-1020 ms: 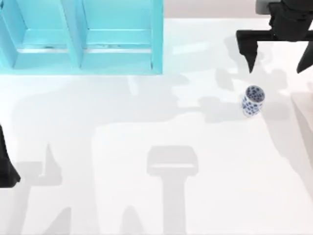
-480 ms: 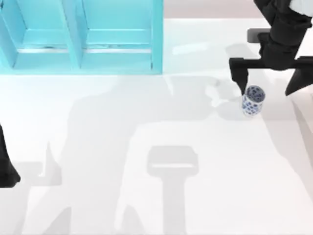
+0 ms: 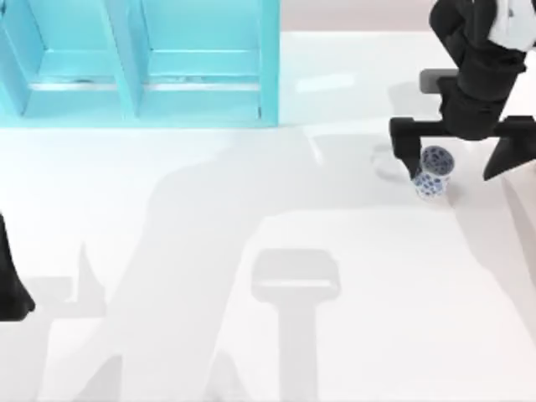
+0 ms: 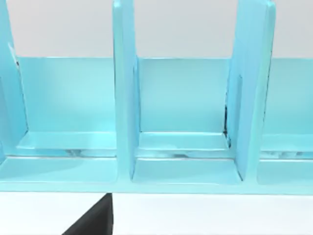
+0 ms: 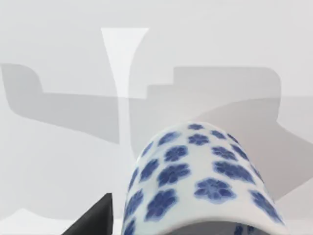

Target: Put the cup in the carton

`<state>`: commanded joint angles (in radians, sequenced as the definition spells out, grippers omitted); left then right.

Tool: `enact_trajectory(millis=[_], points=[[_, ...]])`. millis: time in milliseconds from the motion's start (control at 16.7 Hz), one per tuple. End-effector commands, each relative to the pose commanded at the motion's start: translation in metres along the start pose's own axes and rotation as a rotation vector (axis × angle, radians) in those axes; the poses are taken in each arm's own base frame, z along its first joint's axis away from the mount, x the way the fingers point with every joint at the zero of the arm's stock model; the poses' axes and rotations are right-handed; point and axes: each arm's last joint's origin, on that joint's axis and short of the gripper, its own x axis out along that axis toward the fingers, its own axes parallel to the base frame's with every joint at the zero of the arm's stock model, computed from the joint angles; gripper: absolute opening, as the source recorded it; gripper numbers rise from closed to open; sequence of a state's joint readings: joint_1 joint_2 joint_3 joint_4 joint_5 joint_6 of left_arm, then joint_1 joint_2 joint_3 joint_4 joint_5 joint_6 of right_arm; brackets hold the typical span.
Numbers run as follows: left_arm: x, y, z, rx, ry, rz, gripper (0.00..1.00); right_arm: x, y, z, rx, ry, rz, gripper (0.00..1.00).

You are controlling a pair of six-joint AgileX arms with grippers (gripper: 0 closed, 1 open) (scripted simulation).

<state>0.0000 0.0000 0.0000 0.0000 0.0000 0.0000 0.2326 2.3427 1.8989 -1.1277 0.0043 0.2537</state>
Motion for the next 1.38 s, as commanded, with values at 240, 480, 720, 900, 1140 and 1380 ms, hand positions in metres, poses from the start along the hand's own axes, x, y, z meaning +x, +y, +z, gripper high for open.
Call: enact_trajectory(millis=[240,480,720,900,1140,1380], points=[[0.0,0.0,0.0,0.0,0.0,0.0,1.0,0.0,0.0,0.0,0.0,0.0,0.0,0.7],[0.0,0.0,0.0,0.0,0.0,0.0,1.0,0.0,0.0,0.0,0.0,0.0,0.0,0.4],[0.0,0.0,0.0,0.0,0.0,0.0,1.0,0.0,0.0,0.0,0.0,0.0,0.0,0.1],[0.0,0.0,0.0,0.0,0.0,0.0,1.0,0.0,0.0,0.0,0.0,0.0,0.0,0.0],[0.0,0.0,0.0,0.0,0.0,0.0,1.0,0.0,0.0,0.0,0.0,0.0,0.0,0.0],[0.0,0.0,0.0,0.0,0.0,0.0,1.0,-0.0007,-0.001,0.0003,0.002,-0.001,0.001,0.0]])
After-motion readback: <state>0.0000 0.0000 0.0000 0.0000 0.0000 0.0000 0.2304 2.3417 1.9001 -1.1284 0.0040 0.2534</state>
